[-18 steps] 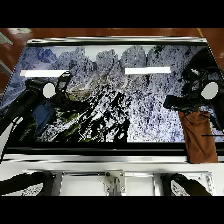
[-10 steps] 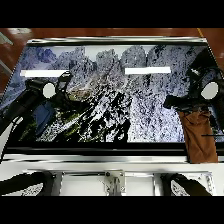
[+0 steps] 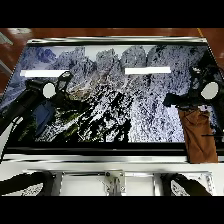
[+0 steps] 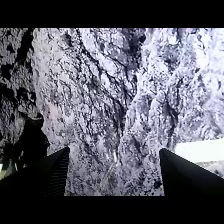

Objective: Fold the shirts.

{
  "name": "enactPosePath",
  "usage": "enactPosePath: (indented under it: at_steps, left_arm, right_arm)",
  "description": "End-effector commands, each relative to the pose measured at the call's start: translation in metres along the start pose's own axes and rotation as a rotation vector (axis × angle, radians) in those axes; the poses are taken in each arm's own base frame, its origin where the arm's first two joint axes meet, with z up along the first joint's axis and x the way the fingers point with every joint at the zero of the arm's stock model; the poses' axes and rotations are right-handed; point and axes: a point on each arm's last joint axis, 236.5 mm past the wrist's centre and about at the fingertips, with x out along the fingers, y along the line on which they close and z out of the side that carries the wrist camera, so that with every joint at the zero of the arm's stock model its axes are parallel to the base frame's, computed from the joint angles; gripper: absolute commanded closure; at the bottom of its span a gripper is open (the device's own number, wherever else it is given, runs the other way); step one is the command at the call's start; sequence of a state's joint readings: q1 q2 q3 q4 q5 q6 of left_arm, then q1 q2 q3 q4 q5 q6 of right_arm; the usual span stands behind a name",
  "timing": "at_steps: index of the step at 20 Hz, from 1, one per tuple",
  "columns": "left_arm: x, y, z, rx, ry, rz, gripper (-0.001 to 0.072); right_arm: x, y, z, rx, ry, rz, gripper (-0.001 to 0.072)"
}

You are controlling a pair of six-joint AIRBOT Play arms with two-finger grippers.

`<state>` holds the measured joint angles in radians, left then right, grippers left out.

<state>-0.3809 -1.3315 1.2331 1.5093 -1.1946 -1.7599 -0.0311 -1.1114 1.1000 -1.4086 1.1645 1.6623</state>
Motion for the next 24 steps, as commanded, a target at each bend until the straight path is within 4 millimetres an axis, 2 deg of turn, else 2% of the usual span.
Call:
enactPosePath:
  at_steps: [1, 5, 6, 7, 8, 10, 12, 14, 16, 19, 22, 24]
  left_arm:
    - [-0.001, -0.003, 0.016, 0.000, -0.069, -0.013, 0.0223]
    - [0.000, -0.005, 0.016, 0.005, -0.066, -0.018, 0.0224]
    - [-0.001, 0.001, 0.020, 0.063, -0.084, 0.005, 0.0215]
    - [-0.002, 0.019, 0.027, 0.096, -0.109, 0.075, 0.0017]
    - [-0.007, 0.049, 0.034, 0.085, -0.129, 0.177, -0.0008]
    - [-0.023, 0.122, 0.051, -0.003, -0.181, 0.344, -0.0008]
    - [-0.031, 0.187, 0.067, -0.196, -0.248, 0.338, -0.0007]
    - [-0.021, 0.235, 0.077, -0.383, -0.288, 0.261, -0.0006]
    - [0.005, 0.267, 0.075, -0.467, -0.256, 0.185, -0.0005]
    - [0.051, 0.288, 0.066, -0.523, -0.171, 0.130, -0.0004]
    - [0.089, 0.284, 0.074, -0.490, -0.122, 0.117, -0.0005]
    - [0.105, 0.278, 0.079, -0.459, -0.103, 0.109, -0.0005]
  right_arm:
    - [0.000, 0.005, 0.006, 0.007, -0.023, 0.019, 0.0029]
    - [0.000, 0.004, 0.005, 0.006, -0.021, 0.017, 0.0029]
    - [0.000, 0.004, 0.004, 0.006, -0.017, 0.016, 0.0029]
    - [0.000, 0.004, 0.002, 0.006, -0.009, 0.016, 0.0029]
    - [0.000, 0.004, -0.002, 0.007, 0.011, 0.017, 0.0029]
    - [-0.001, 0.007, -0.019, 0.014, 0.080, 0.029, 0.0029]
    - [-0.004, 0.020, -0.038, 0.030, 0.165, 0.079, 0.0029]
    - [-0.007, 0.034, -0.047, 0.048, 0.206, 0.137, 0.0029]
    - [-0.010, 0.045, -0.050, 0.063, 0.219, 0.183, 0.0029]
    - [-0.011, 0.052, -0.049, 0.075, 0.221, 0.212, 0.0029]
    - [-0.011, 0.052, -0.049, 0.098, 0.224, 0.209, 0.0029]
    - [-0.011, 0.051, -0.050, 0.099, 0.224, 0.208, 0.0029]
